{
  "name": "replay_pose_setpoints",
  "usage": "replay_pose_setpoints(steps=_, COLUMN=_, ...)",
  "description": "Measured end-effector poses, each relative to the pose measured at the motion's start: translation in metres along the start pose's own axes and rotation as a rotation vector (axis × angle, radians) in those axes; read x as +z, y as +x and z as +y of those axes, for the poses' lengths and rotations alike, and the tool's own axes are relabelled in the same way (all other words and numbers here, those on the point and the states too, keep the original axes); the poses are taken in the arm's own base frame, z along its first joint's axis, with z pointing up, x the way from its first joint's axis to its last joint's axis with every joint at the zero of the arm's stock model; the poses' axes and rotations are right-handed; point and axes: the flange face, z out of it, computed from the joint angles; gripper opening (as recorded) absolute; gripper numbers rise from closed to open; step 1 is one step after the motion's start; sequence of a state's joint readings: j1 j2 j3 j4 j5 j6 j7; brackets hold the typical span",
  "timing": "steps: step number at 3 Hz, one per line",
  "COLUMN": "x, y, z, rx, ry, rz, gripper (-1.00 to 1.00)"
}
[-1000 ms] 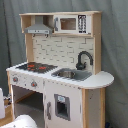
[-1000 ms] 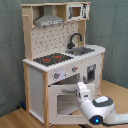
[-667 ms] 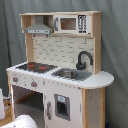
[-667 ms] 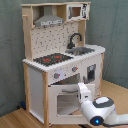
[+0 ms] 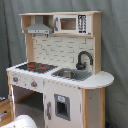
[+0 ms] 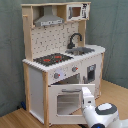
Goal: Play with the kitchen
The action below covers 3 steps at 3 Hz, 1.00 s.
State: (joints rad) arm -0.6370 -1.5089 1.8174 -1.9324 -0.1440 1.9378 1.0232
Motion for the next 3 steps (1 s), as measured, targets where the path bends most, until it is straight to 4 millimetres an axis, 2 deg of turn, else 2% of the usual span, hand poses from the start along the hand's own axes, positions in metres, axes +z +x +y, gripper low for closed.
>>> replay_pose_setpoints(steps=1, x=-0.018, y=0.013, z=0.001, rx=-0.032, ry=-0.024, rz=0.009, gripper=1.0)
replay_pose_setpoints(steps=3, x=-0.027, y=0.041, z=0.016, rx=-0.192, ry=-0.018, rz=0.004, gripper=1.0)
